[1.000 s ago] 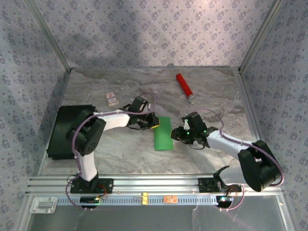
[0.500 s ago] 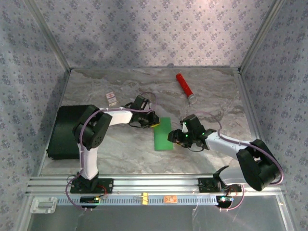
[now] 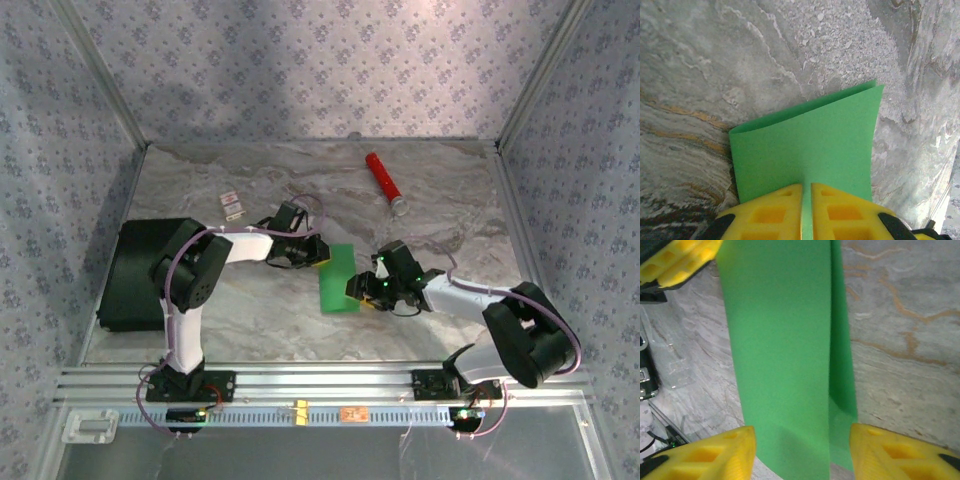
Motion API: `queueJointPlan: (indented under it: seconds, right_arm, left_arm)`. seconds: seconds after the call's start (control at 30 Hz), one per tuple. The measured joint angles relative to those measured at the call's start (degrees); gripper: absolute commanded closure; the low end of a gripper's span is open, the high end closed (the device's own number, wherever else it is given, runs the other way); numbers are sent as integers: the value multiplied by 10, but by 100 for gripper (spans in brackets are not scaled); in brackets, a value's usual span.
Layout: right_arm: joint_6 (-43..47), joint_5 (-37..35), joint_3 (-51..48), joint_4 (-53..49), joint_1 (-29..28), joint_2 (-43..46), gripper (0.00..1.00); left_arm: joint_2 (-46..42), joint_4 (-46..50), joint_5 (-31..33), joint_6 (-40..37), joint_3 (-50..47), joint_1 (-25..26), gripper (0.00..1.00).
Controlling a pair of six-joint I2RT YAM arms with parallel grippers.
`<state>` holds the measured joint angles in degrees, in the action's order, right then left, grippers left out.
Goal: Fold a paper plane with a square sheet of paper (pick it up from the middle)
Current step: Fold the triangle a second time at the center of the table.
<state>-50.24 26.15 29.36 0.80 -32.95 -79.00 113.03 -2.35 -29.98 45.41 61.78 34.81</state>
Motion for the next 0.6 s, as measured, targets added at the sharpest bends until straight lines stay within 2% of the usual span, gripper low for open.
queueJointPlan:
  seconds: [0.47, 0.6]
  right_arm:
    - [-22, 43, 5, 86, 21, -51, 53]
    - [-24, 59, 10, 110, 33, -70, 56]
  left_arm:
    - [0, 4, -2, -5, 3, 0, 87]
    - [0, 7, -3, -6, 4, 0, 87]
